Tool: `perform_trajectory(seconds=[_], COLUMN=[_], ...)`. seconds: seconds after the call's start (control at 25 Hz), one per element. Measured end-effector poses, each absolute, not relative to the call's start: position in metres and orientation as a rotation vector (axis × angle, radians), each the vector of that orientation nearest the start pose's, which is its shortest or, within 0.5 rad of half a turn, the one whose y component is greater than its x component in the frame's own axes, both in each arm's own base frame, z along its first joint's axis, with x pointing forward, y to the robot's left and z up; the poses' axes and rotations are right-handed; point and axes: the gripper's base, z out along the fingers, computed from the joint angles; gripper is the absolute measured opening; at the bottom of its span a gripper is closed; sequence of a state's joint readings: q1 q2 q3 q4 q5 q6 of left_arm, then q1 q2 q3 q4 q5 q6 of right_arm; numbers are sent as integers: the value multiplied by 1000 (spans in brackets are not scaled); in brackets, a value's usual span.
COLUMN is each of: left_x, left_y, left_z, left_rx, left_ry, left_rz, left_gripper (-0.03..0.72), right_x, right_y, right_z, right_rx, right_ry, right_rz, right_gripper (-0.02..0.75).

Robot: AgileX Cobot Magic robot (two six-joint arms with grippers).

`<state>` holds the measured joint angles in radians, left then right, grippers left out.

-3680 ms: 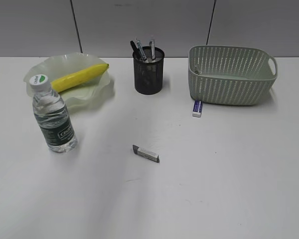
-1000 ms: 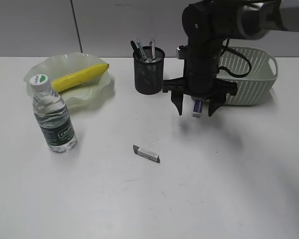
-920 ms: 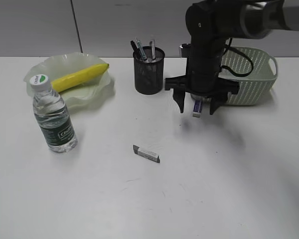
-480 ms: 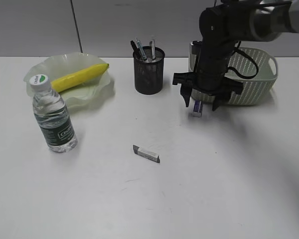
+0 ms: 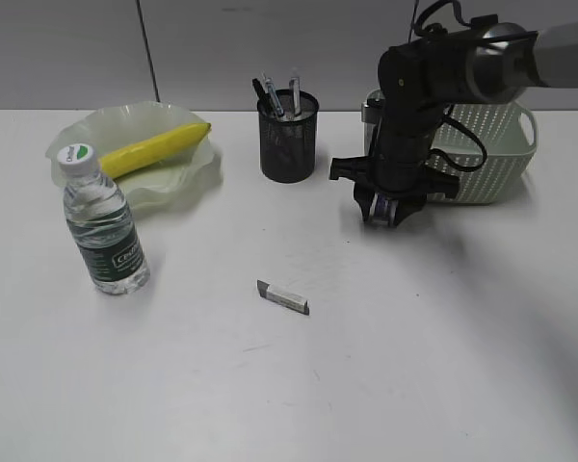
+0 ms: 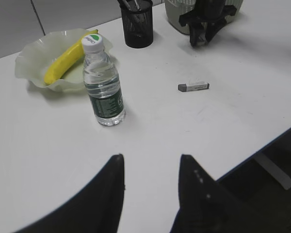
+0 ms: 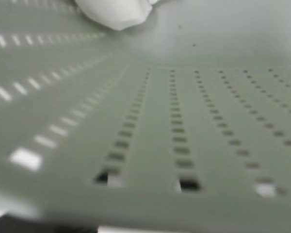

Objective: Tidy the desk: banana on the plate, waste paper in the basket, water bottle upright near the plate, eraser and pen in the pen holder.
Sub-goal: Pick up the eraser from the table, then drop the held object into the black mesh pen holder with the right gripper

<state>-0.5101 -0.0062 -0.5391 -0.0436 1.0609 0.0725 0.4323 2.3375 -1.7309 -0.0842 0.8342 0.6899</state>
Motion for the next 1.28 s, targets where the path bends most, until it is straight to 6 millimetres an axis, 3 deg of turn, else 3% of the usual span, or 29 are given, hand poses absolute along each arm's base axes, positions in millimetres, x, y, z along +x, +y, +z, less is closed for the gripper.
perform_trajectory(seconds=[0.16, 0.4, 0.6, 0.88, 1.08, 1.28], left_x=[-11, -11, -11, -11, -11, -11], left_y=[2, 2, 2, 2, 2, 2], left_z=[288, 288, 288, 288, 288, 288], left_rx=[581, 581, 579, 575, 575, 575], left_ry=[1928, 1928, 1929, 1930, 1931, 1931], left_rz=[-331, -331, -332, -335, -335, -335], left_gripper=[283, 283, 283, 283, 283, 283], right_x=[432, 432, 426, 403, 390, 391], right_y=[191, 191, 202, 239, 253, 255], right_z=[106, 106, 116, 158, 197, 240], right_rx=[277, 251, 89, -236, -292, -324], right_ry=[2895, 2894, 2893, 2827, 2740, 2544], right_rz=[56, 39, 36, 107, 171, 279], right_gripper=[195, 185, 185, 185, 185, 185])
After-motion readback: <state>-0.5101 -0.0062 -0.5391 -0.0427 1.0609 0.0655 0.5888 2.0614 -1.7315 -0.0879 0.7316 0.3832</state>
